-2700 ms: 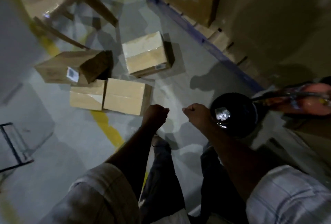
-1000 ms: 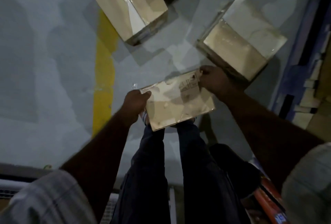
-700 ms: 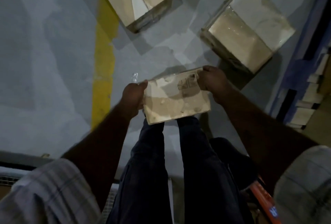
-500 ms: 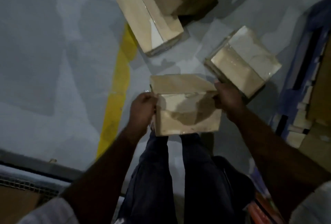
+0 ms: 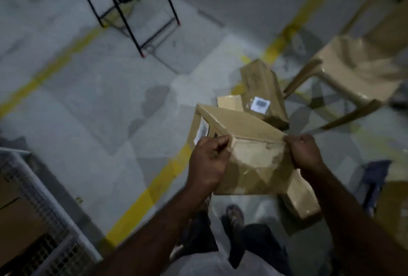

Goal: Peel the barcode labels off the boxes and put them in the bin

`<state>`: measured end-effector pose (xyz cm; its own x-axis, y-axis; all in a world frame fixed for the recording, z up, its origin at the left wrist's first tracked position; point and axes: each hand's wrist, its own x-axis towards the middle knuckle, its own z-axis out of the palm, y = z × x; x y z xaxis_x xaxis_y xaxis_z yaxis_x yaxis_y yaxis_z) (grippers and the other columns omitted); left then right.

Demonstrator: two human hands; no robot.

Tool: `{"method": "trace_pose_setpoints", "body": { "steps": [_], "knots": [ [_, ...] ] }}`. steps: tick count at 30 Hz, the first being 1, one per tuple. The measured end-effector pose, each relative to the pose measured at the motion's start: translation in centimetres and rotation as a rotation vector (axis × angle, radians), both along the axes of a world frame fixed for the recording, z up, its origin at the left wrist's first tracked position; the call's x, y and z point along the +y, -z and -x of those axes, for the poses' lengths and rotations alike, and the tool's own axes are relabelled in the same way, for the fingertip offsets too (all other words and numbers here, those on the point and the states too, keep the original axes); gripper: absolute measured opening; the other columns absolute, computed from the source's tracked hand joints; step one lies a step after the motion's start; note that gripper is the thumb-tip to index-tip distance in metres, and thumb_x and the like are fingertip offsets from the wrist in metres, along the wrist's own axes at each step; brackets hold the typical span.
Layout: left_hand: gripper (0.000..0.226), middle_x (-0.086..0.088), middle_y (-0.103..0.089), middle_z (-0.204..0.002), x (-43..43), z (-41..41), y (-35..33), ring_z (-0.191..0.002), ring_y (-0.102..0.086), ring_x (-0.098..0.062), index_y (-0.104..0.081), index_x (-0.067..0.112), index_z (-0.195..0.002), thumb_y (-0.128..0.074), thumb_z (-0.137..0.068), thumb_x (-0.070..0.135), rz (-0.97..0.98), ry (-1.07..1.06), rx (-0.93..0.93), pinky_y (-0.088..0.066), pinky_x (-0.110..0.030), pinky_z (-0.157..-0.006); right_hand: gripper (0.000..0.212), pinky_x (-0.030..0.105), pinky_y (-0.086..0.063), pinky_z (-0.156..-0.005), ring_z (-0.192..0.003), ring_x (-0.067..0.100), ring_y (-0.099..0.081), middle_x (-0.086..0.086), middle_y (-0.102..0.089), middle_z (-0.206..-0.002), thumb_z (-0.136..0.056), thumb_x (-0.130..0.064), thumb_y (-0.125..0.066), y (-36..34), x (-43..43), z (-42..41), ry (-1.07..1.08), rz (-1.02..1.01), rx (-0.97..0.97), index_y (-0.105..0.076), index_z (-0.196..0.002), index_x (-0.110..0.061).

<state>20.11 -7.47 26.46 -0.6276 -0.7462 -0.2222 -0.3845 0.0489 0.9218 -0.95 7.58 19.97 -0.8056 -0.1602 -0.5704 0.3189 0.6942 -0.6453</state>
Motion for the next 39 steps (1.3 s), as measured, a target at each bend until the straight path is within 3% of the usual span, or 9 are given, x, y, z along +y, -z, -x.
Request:
{"method": "trace_pose_setpoints", "body": {
  "steps": [5,9,14,17,20,24,29,35,39],
  "knots": [
    [0.047,0.017,-0.048,-0.135,-0.7,-5.2,-6.5,-0.127,-0.043,0.012,-0.064,0.018,-0.129,-0.076,-0.084,0.019,0.156,-0.177,0.030,-0.035,0.000,-0.098,0.026,0.029,-0.041,-0.055,-0.057,0.024,-0.056,0.004,-0.060,-0.064,-0.081,-0.042,-0.061,-6.8,-6.7,-4.5,-0.204,0.207,-0.142,-0.064,-0.075,-0.017],
    [0.056,0.020,-0.038,-0.150,1.1,-10.8,-12.1,-0.143,-0.030,0.002,-0.053,0.032,-0.139,-0.063,-0.084,0.041,0.409,-0.316,0.007,-0.034,-0.034,-0.117,0.032,0.034,-0.040,-0.060,-0.053,0.021,-0.047,-0.001,-0.052,-0.053,-0.086,-0.035,-0.056,-11.5,-11.2,-10.7,-0.486,0.288,-0.249,-0.057,-0.058,-0.020],
    [0.049,0.008,-0.044,-0.152,3.4,-19.3,-18.1,-0.145,-0.034,-0.013,-0.057,0.026,-0.138,-0.048,-0.092,0.041,0.717,-0.532,-0.180,-0.034,-0.053,-0.112,0.026,0.039,-0.058,-0.061,-0.081,0.033,-0.067,0.011,-0.069,-0.092,-0.087,-0.038,-0.062,-15.7,-15.4,-19.8,-0.872,0.341,-0.279,-0.067,-0.095,-0.013],
    [0.046,-0.002,-0.051,-0.148,4.7,-24.9,-21.5,-0.141,-0.042,-0.024,-0.061,0.021,-0.133,-0.046,-0.093,0.036,0.842,-0.574,-0.307,-0.038,-0.056,-0.109,0.012,0.036,-0.058,-0.061,-0.084,0.025,-0.068,0.002,-0.069,-0.093,-0.094,-0.029,-0.059,-17.9,-17.0,-25.8,-1.118,0.353,-0.304,-0.067,-0.094,-0.020],
    [0.042,-0.004,-0.053,-0.146,6.4,-30.5,-24.5,-0.141,-0.043,-0.025,-0.061,0.019,-0.133,-0.050,-0.094,0.031,0.928,-0.587,-0.401,-0.039,-0.053,-0.110,0.020,0.036,-0.056,-0.070,-0.075,0.019,-0.070,-0.003,-0.074,-0.080,-0.096,-0.039,-0.056,-20.1,-18.2,-32.5,-1.387,0.278,-0.359,-0.068,-0.099,-0.024],
    [0.044,-0.006,-0.053,-0.146,8.5,-36.9,-28.2,-0.138,-0.047,-0.029,-0.059,0.018,-0.135,-0.059,-0.090,0.019,1.040,-0.627,-0.632,-0.041,-0.049,-0.111,0.031,0.044,-0.056,-0.082,-0.094,0.026,-0.070,-0.007,-0.077,-0.097,-0.095,-0.065,-0.043,-24.9,-17.8,-42.5,-1.593,0.339,-0.460,-0.067,-0.099,-0.047],
    [0.055,0.000,-0.056,-0.143,13.8,-44.8,-32.4,-0.130,-0.056,-0.021,-0.057,0.024,-0.136,-0.048,-0.082,0.021,1.055,-0.604,-1.064,-0.047,-0.037,-0.102,0.023,0.041,-0.047,-0.063,-0.088,0.029,-0.069,0.000,-0.074,-0.108,-0.094,-0.066,-0.042,-28.0,-14.0,-54.3,-1.824,0.353,-0.619,-0.055,-0.112,-0.060],
    [0.053,0.007,-0.069,-0.126,19.4,-53.9,-30.8,-0.111,-0.068,-0.012,-0.070,0.027,-0.122,-0.058,-0.070,0.027,0.833,-0.678,-1.255,-0.056,-0.027,-0.085,0.058,0.029,-0.056,-0.084,-0.104,0.005,-0.069,-0.015,-0.073,-0.112,-0.080,-0.071,-0.029,-32.2,-8.6,-65.4,-1.935,0.410,-1.155,-0.064,-0.114,-0.039],
    [0.041,0.024,-0.064,-0.126,20.7,-58.2,-29.4,-0.116,-0.057,0.006,-0.064,0.041,-0.121,-0.065,-0.082,0.030,0.658,-1.022,-0.998,-0.049,-0.014,-0.089,0.036,0.015,-0.048,-0.096,-0.113,-0.016,-0.055,-0.036,-0.061,-0.118,-0.096,-0.054,-0.039,-34.0,-8.8,-71.3,-2.203,0.838,-0.724,-0.063,-0.122,-0.047]
  ]
}}
